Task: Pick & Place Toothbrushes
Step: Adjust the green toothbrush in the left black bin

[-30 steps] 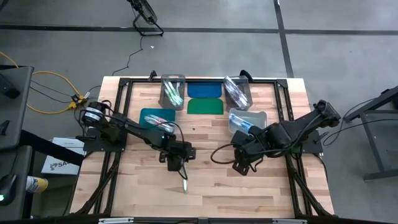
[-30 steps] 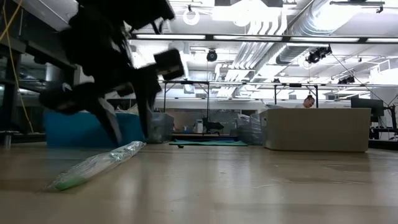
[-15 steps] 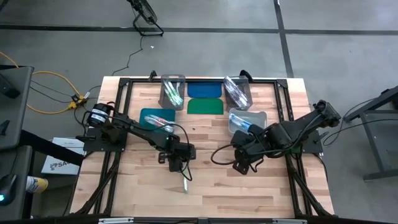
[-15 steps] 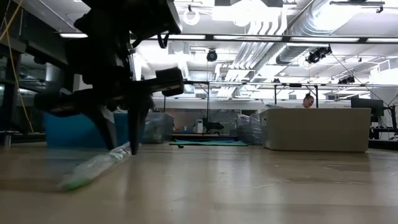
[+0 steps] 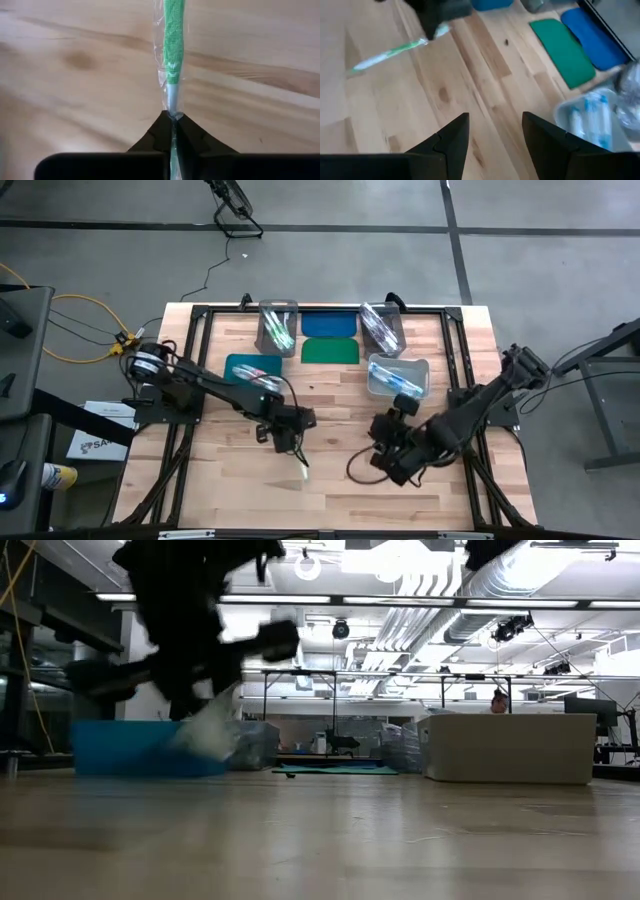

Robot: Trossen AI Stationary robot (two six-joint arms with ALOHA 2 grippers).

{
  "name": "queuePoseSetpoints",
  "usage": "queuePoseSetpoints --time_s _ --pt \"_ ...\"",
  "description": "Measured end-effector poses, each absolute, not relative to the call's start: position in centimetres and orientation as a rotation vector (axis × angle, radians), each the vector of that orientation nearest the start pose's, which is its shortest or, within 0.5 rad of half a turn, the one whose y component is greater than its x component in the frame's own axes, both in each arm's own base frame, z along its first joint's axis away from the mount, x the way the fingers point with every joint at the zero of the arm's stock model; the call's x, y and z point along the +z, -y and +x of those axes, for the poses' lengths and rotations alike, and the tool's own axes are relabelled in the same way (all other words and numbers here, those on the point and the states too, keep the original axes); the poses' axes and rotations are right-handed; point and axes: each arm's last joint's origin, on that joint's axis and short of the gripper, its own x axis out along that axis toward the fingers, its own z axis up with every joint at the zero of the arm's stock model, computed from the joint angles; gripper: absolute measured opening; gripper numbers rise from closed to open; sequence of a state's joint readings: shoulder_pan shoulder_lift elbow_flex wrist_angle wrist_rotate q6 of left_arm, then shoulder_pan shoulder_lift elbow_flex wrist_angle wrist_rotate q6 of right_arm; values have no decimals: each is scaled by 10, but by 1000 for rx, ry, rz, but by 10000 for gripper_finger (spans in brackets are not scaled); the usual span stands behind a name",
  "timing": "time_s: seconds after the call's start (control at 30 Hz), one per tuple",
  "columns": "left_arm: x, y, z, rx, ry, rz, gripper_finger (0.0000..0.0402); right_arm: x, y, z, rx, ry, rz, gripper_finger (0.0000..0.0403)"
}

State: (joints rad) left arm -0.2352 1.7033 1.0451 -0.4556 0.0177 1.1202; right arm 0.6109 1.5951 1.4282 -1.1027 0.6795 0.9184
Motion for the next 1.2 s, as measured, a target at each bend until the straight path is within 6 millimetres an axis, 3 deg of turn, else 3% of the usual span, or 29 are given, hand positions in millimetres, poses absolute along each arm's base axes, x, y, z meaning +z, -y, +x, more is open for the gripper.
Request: queuePoseSetpoints --time_s 0.23,0.53,0.7,0.97,1.2 --pt "221 58 318 -574 -746 1107 2 245 -170 252 -540 -704 6 176" --pt "269 -26 285 -338 -832 1125 1 223 -165 246 -587 -679 11 176" --pt "275 -78 264 -274 -936 1158 0 223 -165 246 -587 -675 2 176" --pt "265 -157 233 -216 -1134 1208 0 224 -160 251 -604 -663 -5 176" --pt "265 -204 203 -106 -1230 1219 0 224 -152 256 -625 -670 -9 176"
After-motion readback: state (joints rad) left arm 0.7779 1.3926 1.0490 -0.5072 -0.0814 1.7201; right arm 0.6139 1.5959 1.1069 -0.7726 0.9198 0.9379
